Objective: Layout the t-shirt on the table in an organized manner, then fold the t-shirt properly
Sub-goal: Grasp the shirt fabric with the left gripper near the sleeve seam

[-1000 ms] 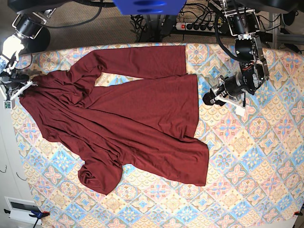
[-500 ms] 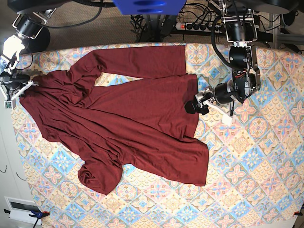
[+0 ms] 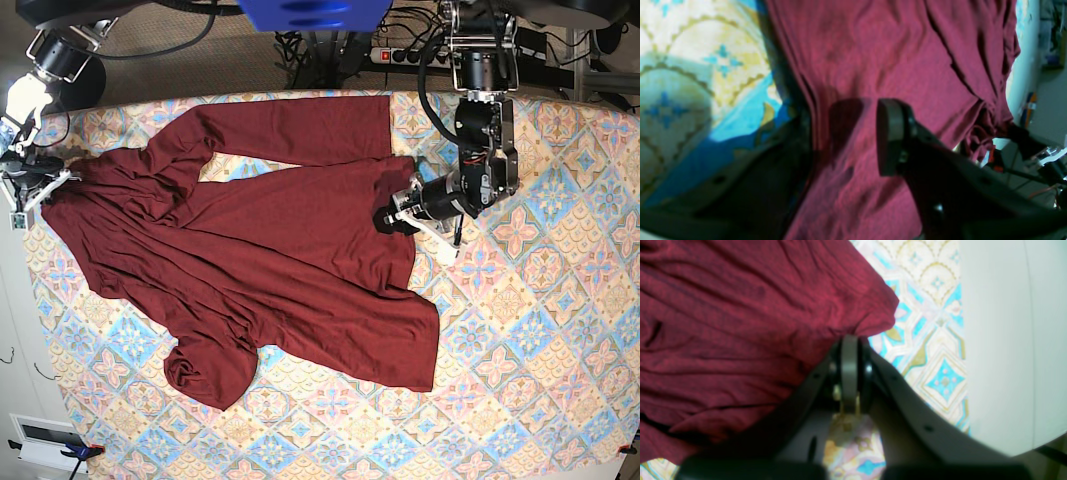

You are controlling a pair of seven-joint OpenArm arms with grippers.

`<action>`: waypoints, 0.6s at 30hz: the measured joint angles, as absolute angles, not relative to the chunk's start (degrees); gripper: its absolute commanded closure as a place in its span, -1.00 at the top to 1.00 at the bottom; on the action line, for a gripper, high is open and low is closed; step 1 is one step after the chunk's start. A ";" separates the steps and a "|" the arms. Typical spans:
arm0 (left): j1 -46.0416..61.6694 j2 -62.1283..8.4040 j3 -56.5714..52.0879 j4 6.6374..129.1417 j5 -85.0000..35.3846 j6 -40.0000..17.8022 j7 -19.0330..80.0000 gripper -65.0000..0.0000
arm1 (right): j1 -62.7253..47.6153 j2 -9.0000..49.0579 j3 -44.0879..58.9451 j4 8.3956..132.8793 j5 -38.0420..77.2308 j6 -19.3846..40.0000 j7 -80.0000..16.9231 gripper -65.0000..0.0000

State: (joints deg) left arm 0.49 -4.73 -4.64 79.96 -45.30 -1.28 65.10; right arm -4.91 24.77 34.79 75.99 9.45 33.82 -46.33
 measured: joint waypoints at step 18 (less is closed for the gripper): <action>-3.11 -5.98 -16.14 78.70 -38.72 -1.02 70.28 -1.00 | -4.91 24.77 34.79 76.20 9.37 33.78 -46.46 -1.00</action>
